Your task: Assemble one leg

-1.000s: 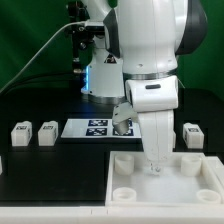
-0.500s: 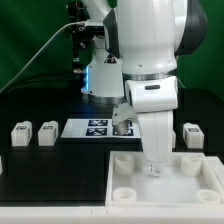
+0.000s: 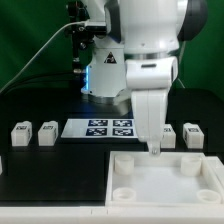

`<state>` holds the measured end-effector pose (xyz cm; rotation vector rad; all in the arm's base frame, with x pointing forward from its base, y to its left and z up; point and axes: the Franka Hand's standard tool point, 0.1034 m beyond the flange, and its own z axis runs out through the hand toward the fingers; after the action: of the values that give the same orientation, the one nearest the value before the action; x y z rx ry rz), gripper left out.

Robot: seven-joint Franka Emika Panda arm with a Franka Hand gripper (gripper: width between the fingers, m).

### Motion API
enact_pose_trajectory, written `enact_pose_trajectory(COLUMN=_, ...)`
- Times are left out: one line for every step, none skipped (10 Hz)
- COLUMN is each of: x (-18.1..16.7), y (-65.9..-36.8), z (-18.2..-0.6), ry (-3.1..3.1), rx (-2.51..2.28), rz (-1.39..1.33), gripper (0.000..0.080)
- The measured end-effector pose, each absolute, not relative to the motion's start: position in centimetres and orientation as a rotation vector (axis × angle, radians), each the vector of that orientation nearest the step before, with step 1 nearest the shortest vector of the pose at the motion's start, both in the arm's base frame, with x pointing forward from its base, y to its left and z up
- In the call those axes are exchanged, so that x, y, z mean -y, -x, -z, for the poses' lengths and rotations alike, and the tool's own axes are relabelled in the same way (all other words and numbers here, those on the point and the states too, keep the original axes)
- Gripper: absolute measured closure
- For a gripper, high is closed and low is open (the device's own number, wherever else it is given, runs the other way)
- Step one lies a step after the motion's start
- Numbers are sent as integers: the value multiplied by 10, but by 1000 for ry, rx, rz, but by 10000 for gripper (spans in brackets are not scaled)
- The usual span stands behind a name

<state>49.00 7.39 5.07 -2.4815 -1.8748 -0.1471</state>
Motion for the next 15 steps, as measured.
enact_pose_trajectory(x=-85, y=-492, z=-60, ry=2604, rx=1701, rz=155, gripper=151)
enact_pose_trajectory(x=-95, y=-491, z=-62, ry=2700, rx=1531, rz=159, gripper=151)
enact_pose_trajectory(x=-109, y=-490, z=-65, ry=2807, rx=1305, rz=163, gripper=151)
enact_pose_trajectory(x=-115, y=-489, z=-67, ry=2858, rx=1173, rz=167, gripper=151)
enact_pose_trajectory(x=-113, y=-489, z=-66, ry=2879, rx=1107, rz=163, gripper=151)
enact_pose_trajectory(x=-114, y=-489, z=-66, ry=2933, rx=912, rz=157, gripper=151)
enact_pose_trajectory(x=-118, y=-488, z=-66, ry=2968, rx=743, rz=150, gripper=151)
enact_pose_trajectory(x=-130, y=-481, z=-65, ry=3005, rx=455, rz=124, gripper=151)
enact_pose_trajectory(x=-146, y=-475, z=-64, ry=3014, rx=241, rz=101, gripper=151)
enact_pose_trajectory(x=-154, y=-471, z=-64, ry=3010, rx=72, rz=83, gripper=151)
enact_pose_trajectory(x=-156, y=-467, z=-62, ry=3011, rx=47, rz=55, gripper=151)
enact_pose_trajectory(x=-155, y=-467, z=-63, ry=3014, rx=62, rz=13, gripper=151)
enact_pose_trajectory(x=-155, y=-469, z=-63, ry=3012, rx=61, rz=29, gripper=151)
enact_pose_trajectory(x=-156, y=-468, z=-63, ry=3012, rx=63, rz=27, gripper=151)
enact_pose_trajectory(x=-159, y=-454, z=-60, ry=3025, rx=40, rz=-150, gripper=151)
